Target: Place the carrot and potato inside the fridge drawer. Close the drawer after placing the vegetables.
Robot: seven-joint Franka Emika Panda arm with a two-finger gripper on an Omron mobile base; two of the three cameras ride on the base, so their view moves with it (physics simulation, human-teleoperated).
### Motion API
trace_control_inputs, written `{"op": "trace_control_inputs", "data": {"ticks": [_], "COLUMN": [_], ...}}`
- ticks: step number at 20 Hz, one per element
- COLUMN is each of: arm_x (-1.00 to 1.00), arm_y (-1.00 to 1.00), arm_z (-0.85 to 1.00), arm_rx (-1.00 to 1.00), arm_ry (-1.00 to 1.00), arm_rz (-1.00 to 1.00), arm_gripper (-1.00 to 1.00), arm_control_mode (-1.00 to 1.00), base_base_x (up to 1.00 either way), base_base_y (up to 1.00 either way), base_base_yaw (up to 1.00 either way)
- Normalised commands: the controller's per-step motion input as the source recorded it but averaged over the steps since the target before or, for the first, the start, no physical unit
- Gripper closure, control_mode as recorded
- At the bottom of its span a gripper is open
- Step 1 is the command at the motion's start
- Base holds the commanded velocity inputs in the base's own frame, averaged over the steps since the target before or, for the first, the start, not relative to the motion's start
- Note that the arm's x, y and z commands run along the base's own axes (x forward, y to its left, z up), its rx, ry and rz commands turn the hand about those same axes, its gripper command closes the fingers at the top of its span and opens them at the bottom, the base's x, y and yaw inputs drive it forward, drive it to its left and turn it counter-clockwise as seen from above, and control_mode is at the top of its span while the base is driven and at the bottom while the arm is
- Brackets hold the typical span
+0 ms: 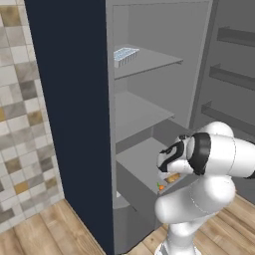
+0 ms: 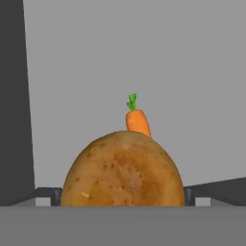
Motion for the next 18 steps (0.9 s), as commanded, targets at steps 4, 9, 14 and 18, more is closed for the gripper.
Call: {"op": "trace_control_inputs", "data": {"ticks": [4, 9, 14, 18], "arm_x": [0.0, 0.0, 0.1, 0.26], "arm_y": [0.03, 0.04, 0.04, 0.05], "arm_z": [-0.21, 0.0, 0.15, 0.3], "arm_rx": [0.0, 0.0, 0.0, 0.0], "arm_ry": [0.0, 0.0, 0.0, 0.0], "arm_rz": [0.0, 0.0, -0.01, -0.02], "arm_gripper": [-1.0, -1.0, -1.0, -1.0], "arm_control_mode": [-1.0, -1.0, -1.0, -1.0], "base_base_x": [0.0, 0.0, 0.0, 0.0], "base_base_y": [0.0, 0.0, 0.0, 0.0], "base_base_yaw": [0.0, 0.0, 0.0, 0.0]}}
